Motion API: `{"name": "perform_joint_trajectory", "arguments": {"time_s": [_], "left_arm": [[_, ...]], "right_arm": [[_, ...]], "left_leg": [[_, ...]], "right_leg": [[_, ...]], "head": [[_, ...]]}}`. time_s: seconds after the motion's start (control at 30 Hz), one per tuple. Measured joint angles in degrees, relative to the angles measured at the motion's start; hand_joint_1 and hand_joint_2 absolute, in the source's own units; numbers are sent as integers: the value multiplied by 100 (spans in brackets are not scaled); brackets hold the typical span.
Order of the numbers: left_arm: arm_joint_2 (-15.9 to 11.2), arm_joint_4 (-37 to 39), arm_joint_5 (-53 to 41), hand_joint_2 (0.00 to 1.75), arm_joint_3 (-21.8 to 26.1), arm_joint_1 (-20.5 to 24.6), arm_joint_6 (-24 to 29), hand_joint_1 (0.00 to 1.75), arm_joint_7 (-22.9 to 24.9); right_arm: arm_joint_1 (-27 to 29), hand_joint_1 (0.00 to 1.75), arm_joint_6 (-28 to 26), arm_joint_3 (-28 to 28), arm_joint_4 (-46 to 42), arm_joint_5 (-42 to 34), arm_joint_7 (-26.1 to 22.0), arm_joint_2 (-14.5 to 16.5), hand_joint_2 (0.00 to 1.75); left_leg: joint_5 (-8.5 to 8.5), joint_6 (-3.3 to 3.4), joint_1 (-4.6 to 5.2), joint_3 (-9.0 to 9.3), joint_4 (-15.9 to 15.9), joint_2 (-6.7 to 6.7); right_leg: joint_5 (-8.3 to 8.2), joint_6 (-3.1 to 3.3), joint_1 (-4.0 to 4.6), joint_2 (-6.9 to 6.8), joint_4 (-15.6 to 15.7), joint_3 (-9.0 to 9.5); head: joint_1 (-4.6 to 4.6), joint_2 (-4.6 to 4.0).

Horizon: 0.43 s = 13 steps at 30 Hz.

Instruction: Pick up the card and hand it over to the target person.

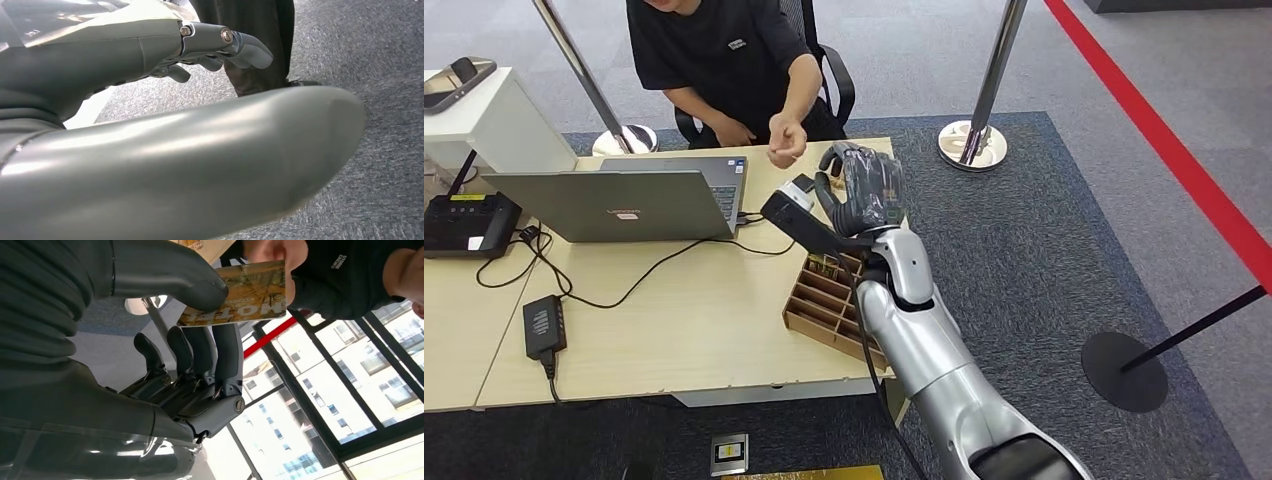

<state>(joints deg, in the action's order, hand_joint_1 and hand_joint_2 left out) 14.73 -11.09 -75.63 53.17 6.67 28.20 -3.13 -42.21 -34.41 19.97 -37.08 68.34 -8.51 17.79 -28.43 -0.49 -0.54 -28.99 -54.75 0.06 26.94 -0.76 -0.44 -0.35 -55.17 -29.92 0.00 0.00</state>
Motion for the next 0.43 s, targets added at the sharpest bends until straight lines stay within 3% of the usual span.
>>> {"name": "perform_joint_trajectory", "arguments": {"time_s": [0.43], "left_arm": [[8,-1,-25,0,-14,9,-24,0,3]], "right_arm": [[-105,132,-222,22,377,176,88,1,175]], "left_leg": [[1,0,0,-2,0,-3]], "right_leg": [[-1,0,0,-2,0,-1]], "head": [[0,0]]}}
